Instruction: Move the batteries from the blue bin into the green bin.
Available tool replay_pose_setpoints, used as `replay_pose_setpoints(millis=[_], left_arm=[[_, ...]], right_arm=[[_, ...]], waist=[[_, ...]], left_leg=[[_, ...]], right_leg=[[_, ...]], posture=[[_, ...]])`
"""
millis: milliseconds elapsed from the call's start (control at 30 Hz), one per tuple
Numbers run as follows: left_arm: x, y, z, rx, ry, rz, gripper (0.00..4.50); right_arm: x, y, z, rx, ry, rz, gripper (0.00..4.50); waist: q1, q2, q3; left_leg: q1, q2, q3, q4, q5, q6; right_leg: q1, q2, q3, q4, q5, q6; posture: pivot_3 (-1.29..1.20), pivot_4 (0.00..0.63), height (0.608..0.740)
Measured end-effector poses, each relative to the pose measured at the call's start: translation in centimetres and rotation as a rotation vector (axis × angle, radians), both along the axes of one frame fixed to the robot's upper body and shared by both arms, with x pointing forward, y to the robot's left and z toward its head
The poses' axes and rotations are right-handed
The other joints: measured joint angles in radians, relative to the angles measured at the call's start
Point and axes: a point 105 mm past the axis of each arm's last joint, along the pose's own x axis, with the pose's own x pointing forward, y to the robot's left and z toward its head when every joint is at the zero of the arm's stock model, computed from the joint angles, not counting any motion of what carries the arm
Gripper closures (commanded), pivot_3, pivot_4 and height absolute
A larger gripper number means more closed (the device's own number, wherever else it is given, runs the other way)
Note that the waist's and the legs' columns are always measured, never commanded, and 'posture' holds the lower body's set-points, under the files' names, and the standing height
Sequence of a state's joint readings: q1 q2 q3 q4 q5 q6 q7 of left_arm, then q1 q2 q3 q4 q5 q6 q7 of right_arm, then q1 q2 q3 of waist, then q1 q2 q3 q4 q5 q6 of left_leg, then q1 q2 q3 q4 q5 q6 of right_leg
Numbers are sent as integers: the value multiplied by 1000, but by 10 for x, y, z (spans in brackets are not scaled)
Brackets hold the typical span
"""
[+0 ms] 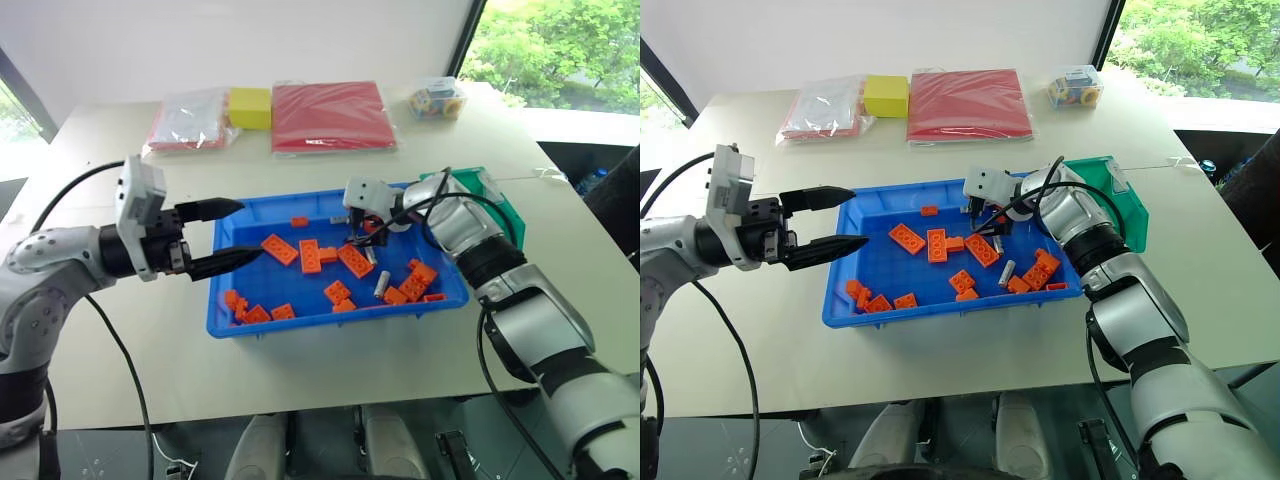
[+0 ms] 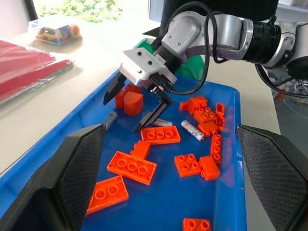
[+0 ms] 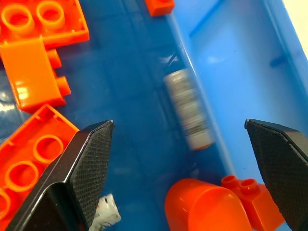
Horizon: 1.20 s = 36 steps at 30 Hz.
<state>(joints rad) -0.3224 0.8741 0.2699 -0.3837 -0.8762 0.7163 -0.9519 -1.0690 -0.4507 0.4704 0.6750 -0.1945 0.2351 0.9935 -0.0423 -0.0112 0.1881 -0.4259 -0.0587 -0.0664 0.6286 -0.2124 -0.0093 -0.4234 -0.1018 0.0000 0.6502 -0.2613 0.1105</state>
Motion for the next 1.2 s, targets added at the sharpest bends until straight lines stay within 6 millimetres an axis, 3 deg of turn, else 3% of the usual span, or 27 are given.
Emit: replay_pose_setpoints(millis=[67,100,233,533,633,700,1200], left_arm=[[-1,0,1,1,-4,-1,0],[-1,0,1,1,-6,0,0],[0,3,4,-4,-20,18,0],[0,3,4,-4,-22,23,0],[0,2,5,-3,-24,24,0],[0,2,5,-3,-24,24,0],[3,-4,11,-11,-50,4,0]], right_arm=[[-1,0,-1,-11,1,12,21],[-1,0,-1,-18,0,18,260],[-2,1,-6,-19,22,23,1864],[2,8,2,14,28,-1,1864],[3,9,9,27,15,-9,1038],[3,10,12,27,7,-12,62],[-7,42,14,69,-124,-110,20]], waist=[[1,0,0],[1,0,0],[0,0,0],[0,0,0],[0,0,0],[0,0,0],[3,0,0]], left_leg=[[0,0,0,0,0,0],[0,0,0,0,0,0],[0,0,0,0,0,0],[0,0,0,0,0,0],[0,0,0,0,0,0],[0,0,0,0,0,0],[0,0,0,0,0,-1]], right_leg=[[0,0,0,0,0,0],[0,0,0,0,0,0],[0,0,0,0,0,0],[0,0,0,0,0,0],[0,0,0,0,0,0],[0,0,0,0,0,0],[-1,0,0,1,0,-1]], posture=[[0,150,736],[0,150,736],[0,150,736],[0,150,736],[0,150,736],[0,150,736],[0,150,736]])
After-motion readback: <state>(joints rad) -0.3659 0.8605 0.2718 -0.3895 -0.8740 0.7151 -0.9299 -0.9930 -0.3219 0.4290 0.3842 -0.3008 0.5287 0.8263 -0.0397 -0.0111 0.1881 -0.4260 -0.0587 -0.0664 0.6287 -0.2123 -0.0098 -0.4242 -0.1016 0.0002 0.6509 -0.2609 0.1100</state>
